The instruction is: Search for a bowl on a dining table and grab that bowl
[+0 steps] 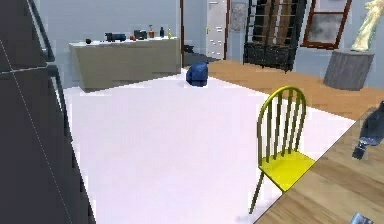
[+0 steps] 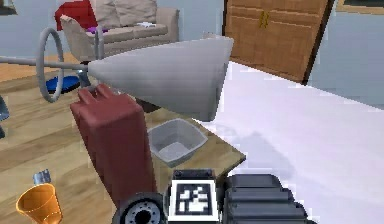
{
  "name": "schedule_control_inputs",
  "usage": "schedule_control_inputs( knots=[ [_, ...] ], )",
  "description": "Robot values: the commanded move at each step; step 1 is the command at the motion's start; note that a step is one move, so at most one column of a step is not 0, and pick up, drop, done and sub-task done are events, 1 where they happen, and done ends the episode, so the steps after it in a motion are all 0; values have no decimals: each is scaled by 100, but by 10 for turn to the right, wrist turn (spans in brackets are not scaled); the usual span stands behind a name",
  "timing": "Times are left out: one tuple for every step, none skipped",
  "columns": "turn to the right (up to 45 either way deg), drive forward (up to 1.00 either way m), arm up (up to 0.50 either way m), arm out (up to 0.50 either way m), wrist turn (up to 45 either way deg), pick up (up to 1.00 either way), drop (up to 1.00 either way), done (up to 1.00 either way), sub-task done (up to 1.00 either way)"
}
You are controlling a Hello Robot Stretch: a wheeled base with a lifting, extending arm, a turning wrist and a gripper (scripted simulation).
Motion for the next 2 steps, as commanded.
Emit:
schedule_control_inputs(
  knots=[
    [0,0,0,26,0,0,0,0,0],
    [0,0,0,0,450,0,0,0,0]
  ],
)
